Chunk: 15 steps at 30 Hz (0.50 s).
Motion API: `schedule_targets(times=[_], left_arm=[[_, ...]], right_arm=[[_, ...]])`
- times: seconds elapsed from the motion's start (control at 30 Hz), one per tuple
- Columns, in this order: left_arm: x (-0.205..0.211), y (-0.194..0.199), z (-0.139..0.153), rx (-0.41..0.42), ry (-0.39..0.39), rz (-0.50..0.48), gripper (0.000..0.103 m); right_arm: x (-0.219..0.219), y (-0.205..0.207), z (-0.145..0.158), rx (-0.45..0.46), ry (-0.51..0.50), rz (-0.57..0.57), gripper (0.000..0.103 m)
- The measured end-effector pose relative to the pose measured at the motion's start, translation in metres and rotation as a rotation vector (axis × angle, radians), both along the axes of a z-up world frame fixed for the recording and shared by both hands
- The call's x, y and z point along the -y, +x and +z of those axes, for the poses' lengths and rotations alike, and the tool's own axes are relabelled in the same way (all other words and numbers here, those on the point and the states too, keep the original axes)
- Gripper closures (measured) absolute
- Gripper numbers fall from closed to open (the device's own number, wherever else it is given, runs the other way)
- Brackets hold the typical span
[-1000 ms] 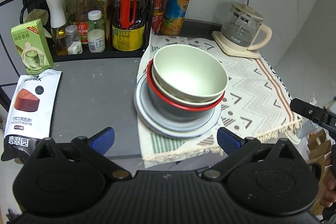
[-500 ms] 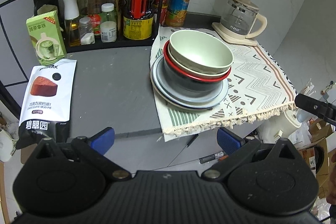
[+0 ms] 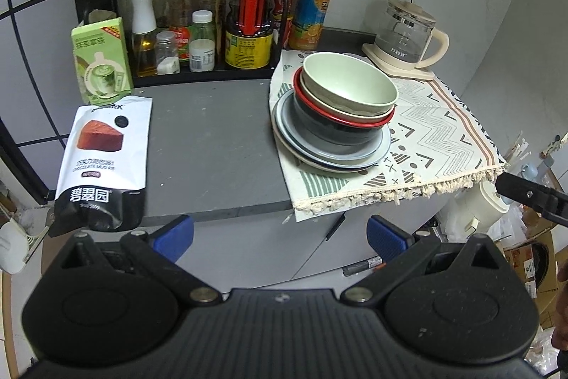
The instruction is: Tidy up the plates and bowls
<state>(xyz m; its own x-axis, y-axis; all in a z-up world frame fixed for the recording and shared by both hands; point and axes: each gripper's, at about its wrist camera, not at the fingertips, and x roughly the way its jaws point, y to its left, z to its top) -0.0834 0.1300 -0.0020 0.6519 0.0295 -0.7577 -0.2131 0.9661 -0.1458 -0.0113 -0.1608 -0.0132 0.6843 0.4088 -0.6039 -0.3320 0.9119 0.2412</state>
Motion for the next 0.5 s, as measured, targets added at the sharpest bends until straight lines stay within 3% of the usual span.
schedule_targets(times=[0.5], left_arm=[[-0.01,-0.017,0.004,0.005,-0.001,-0.009,0.0]], right_arm=[[-0.015,-0.022,0.009,0.006,0.003,0.018,0.0]])
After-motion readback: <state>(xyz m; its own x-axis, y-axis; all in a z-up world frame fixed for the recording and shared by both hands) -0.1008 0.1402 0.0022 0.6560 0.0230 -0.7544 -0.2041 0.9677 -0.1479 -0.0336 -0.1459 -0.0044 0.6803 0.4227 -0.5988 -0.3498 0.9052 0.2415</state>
